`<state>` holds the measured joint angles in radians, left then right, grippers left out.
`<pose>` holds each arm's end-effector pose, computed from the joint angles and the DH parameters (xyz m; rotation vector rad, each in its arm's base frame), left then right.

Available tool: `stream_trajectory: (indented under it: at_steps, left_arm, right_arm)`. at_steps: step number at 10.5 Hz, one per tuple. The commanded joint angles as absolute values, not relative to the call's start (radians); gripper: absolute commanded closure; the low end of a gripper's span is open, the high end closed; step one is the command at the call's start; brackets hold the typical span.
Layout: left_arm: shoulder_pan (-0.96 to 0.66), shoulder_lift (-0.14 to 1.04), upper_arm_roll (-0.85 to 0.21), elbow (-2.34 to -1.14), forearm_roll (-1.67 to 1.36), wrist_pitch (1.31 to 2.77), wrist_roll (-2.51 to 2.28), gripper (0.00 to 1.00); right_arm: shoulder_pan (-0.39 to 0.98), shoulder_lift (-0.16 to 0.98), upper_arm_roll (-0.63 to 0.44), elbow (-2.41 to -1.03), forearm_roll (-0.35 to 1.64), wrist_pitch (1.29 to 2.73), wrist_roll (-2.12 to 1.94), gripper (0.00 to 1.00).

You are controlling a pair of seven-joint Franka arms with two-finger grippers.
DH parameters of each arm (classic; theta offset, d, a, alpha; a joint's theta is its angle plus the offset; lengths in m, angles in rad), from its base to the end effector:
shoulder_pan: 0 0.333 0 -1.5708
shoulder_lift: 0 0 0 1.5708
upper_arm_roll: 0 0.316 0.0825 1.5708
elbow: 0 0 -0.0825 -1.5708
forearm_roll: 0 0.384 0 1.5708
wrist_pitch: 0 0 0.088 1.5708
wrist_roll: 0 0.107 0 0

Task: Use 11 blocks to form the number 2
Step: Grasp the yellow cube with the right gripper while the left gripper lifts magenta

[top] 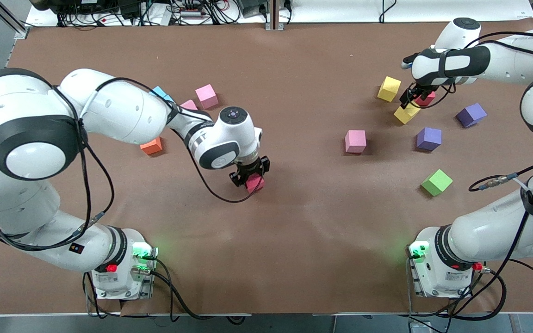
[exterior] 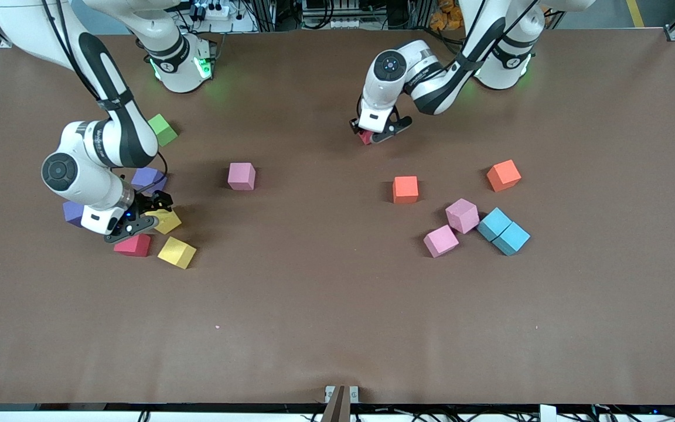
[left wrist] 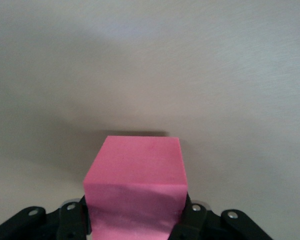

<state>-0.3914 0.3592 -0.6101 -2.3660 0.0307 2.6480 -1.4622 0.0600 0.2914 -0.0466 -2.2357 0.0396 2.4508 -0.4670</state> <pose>0.2636 -0.4347 0.2020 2.9946 0.7051 -0.2800 0.5382 0.0069 0.2326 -3.0337 -0.6949 0.1112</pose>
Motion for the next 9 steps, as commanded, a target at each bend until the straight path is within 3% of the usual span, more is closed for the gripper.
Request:
stream_trajectory:
  at_steps: [1,5,9]
  left_arm:
    - [-0.5,0.359,-0.493,-2.288,0.052,2.585,-1.309,0.73]
    - [-0.788,0.46,-0.263,-2.099,0.037,2.485,-1.097,0.74]
    - [-0.871,0.5,-0.262,-2.029,0.009,2.415,-0.991,0.77]
  right_arm:
    - [0.044,0.281,-0.043,-2.301,0.044,2.519,-0.508,0.0]
    - [0.06,0.322,-0.043,-2.33,0.107,2.594,-0.508,0.0]
    - [0.083,0.337,-0.043,-2.324,0.107,2.622,-0.508,0.0]
